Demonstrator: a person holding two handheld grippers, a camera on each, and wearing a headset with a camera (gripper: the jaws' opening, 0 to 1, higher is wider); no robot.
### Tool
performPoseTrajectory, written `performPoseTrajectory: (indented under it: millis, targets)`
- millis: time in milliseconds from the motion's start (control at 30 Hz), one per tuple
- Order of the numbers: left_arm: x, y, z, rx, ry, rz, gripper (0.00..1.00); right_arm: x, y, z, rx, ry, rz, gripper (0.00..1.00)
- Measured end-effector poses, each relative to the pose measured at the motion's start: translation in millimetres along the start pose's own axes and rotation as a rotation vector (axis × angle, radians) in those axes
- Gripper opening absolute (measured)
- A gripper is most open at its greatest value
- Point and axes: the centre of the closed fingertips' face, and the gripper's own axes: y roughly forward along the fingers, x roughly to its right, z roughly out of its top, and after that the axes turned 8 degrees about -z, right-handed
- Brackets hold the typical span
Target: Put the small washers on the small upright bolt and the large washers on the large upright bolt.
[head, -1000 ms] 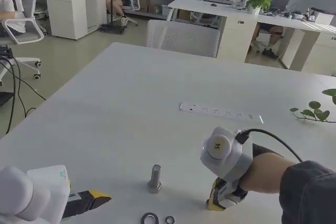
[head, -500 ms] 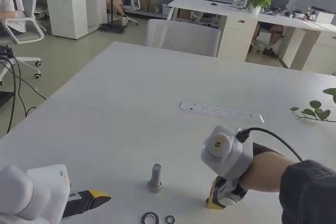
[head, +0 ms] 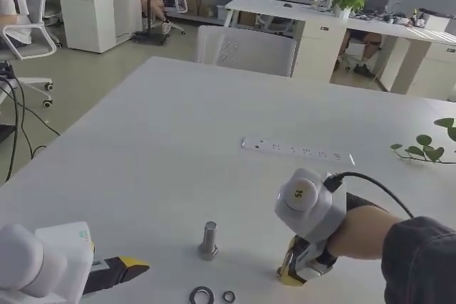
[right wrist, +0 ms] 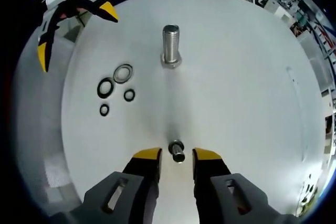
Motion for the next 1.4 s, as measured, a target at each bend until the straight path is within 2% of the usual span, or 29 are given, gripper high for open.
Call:
performPoseTrajectory:
  millis: [267, 900, 1400]
  targets:
    - [0.0, 1.0, -0.5, -0.001, 0.003, -0.001, 0.87, 0.0, -2.9, -3.1, 0.012, 0.022, -0.008, 0.31]
    - [1.9, 2.7, 2.5, -0.001, 0.016, -0.011, 0.88, -5.0, -19.0, -15.6, 0.025, 0.047, -0.033, 0.32]
    - [7.2, 3.6, 5.4, 0.000, 0.029, -0.018, 0.88, -24.4, -27.8, -22.4, 0.038, 0.060, -0.034, 0.31]
